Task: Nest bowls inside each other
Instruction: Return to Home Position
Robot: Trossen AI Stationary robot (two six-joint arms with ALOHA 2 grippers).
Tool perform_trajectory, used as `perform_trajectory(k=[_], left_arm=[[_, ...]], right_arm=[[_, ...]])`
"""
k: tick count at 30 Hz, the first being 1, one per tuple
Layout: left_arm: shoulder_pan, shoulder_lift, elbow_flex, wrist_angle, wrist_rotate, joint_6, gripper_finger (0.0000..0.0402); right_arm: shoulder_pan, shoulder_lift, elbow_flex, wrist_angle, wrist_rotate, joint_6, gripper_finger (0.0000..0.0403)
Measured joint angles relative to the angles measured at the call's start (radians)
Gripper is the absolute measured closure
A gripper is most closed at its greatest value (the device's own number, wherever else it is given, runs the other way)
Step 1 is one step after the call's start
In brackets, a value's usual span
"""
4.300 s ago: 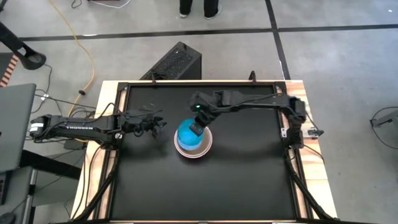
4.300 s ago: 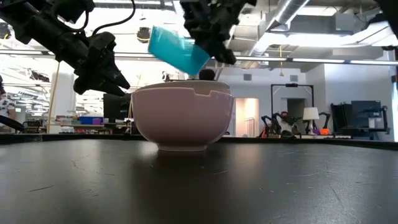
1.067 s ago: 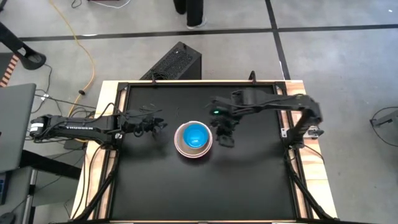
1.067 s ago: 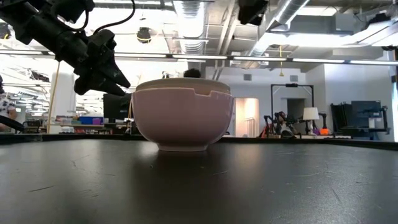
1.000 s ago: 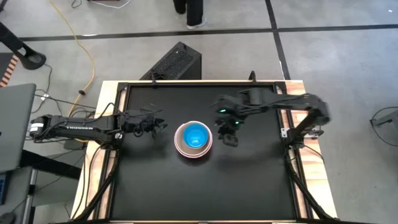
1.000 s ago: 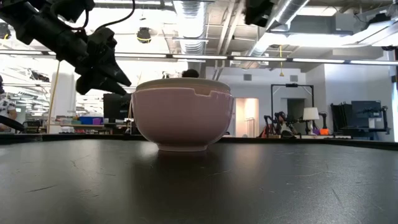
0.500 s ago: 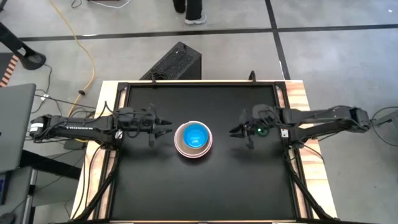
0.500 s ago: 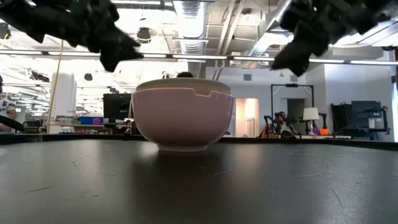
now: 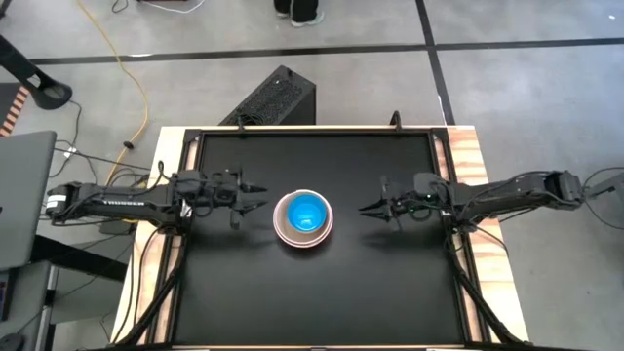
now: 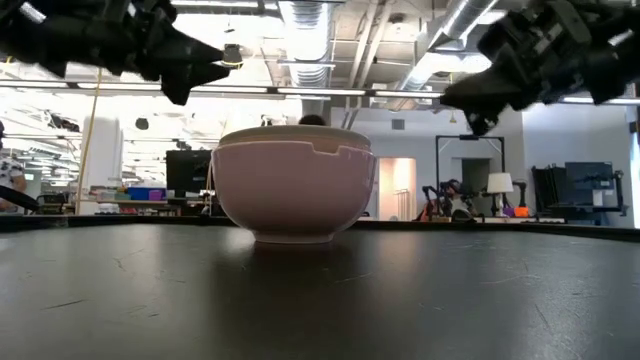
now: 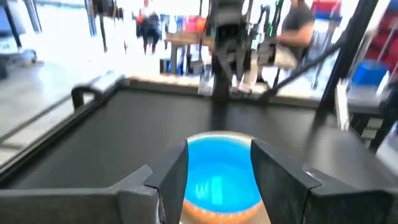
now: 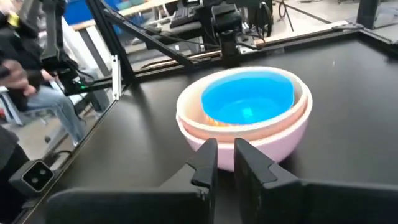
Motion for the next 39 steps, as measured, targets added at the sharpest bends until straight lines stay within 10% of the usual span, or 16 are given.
perform_trajectory(k=[13,39], left_arm=[[0.000,-0.080,-0.258,0.279,-0.056,-0.218,0.0237],[0.000,-0.319,-0.258,-0.158,-0.093,-0.166,0.0237]], right_arm=[[-0.033,-0.175,-0.245,0.158,0.010,0.124,0.0379],[-0.051,-0.403,-0.275,-0.078,0.034,0.146,0.0399]])
